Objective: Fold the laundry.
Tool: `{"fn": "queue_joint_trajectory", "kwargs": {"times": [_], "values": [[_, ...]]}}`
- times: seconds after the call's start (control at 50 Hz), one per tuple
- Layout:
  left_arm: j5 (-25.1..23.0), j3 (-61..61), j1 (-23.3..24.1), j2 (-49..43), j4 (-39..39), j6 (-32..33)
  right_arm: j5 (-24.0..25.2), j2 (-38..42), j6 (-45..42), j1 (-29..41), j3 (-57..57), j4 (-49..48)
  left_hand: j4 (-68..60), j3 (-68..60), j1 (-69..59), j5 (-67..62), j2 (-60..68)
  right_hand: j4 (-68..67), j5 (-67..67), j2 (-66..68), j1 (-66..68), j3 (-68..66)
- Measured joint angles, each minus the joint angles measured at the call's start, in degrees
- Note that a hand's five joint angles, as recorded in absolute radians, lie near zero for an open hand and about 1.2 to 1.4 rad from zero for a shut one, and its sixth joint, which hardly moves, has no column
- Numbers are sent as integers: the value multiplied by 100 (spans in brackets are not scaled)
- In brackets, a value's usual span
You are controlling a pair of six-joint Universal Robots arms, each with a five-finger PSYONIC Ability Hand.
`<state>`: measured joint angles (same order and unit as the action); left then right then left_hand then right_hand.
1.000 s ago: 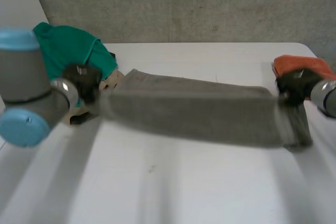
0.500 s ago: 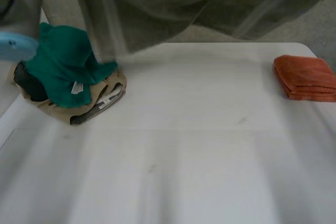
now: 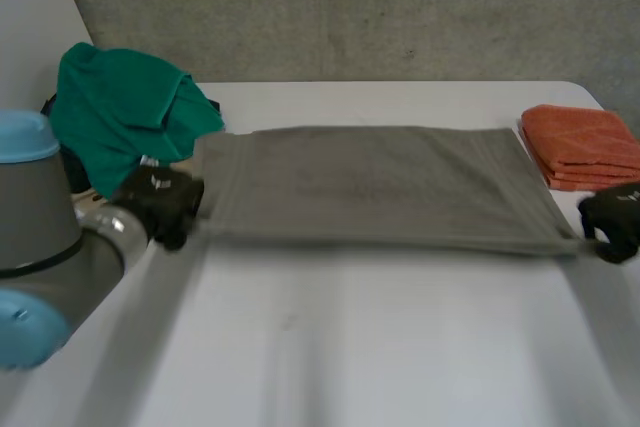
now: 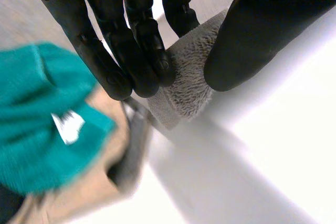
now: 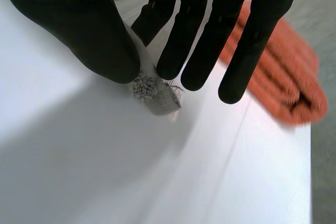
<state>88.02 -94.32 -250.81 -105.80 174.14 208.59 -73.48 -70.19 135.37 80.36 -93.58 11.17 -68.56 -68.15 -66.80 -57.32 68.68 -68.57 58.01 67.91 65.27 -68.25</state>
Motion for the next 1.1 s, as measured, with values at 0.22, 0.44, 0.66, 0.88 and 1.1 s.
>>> {"fn": "queue_joint_trajectory", "kwargs": {"times": [0.22,0.44,0.66,0.88,1.1], "values": [[332,-87,226,527,-2227,817,52,-506,-2266,-690,-26,2363,0,0,0,0,0,0,42,30,50,0],[737,1985,440,-1087,-1358,600,-17,380,-888,140,934,728,0,0,0,0,1,0,76,30,50,0],[1036,4203,523,-2646,-581,461,-253,1410,151,812,1899,-1577,0,0,0,0,1,0,79,30,50,0],[1211,5724,641,-3782,-566,711,-676,2576,43,1115,2899,-2663,2071,2014,2191,1944,-2208,3205,-3256,-3402,-3220,3323],[1340,5647,835,-3618,-312,566,-792,2677,326,1131,2988,-2521,5699,5613,5594,5443,-5693,5644,-5519,-5605,-5264,5633]]}}
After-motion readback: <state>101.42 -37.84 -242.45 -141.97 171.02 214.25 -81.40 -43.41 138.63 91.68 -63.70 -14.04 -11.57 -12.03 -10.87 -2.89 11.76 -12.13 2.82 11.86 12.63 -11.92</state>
